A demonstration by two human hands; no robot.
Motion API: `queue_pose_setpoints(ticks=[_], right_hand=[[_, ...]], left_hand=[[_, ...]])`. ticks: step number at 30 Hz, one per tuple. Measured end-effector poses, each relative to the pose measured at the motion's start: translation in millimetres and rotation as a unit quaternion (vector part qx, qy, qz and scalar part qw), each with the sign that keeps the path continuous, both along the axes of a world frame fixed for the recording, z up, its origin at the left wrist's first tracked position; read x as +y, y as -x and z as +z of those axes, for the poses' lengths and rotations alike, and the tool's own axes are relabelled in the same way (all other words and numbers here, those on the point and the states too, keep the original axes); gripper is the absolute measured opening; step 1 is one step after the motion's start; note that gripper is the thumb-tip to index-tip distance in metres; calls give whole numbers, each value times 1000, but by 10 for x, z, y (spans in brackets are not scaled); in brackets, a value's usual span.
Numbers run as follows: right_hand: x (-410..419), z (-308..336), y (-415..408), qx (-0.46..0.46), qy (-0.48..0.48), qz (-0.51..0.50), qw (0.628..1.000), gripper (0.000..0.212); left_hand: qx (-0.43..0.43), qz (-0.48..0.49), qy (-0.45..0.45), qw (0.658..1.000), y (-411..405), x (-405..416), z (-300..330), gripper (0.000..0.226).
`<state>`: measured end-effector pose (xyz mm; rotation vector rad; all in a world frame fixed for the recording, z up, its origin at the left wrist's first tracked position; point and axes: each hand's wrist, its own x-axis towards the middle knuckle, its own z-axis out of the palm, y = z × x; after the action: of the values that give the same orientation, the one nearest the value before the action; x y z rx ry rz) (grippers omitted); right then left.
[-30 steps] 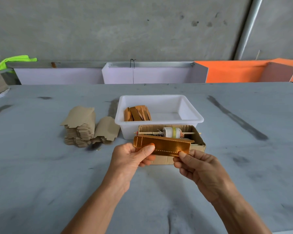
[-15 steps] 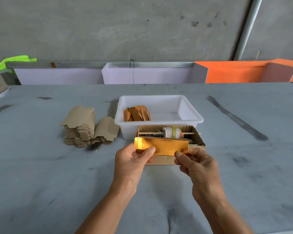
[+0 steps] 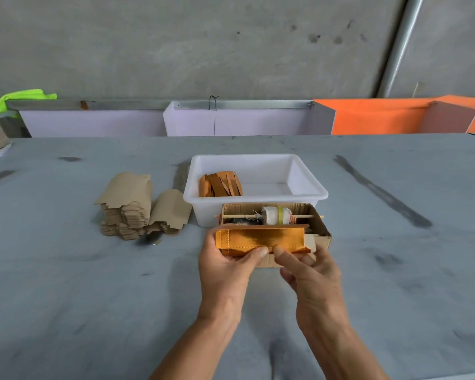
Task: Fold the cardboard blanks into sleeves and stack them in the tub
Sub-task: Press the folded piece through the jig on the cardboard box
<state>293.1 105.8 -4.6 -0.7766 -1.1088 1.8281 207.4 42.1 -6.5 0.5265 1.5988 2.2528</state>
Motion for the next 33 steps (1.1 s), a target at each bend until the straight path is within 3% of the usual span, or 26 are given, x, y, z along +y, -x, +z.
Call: queue_pose_setpoints(ticks=[3, 8, 12, 18, 23, 29, 33], right_hand=[[-33, -41, 25, 5, 47, 21, 999, 34], [-10, -35, 7, 8, 50, 11, 999, 27], [52, -61, -26, 4, 60, 11, 998, 4], [102, -42, -35, -5, 83, 24, 996, 18], [124, -17, -39, 14, 103, 18, 994, 21], [101, 71, -71, 43, 130, 57, 989, 19], [40, 142, -58, 45, 136, 92, 985, 26]], left_hand=[[-10, -11, 0, 1000, -26, 1, 7, 49], [-10, -20, -1, 1000, 6, -53, -5, 39], [-4, -35, -1, 999, 64, -75, -26, 26], [-10, -66, 1, 998, 152, -97, -47, 4], [-22, -103, -15, 994, 194, -145, -55, 20], [64, -130, -60, 988, 221, -214, -71, 20], [169, -112, -31, 979, 191, -209, -98, 25]])
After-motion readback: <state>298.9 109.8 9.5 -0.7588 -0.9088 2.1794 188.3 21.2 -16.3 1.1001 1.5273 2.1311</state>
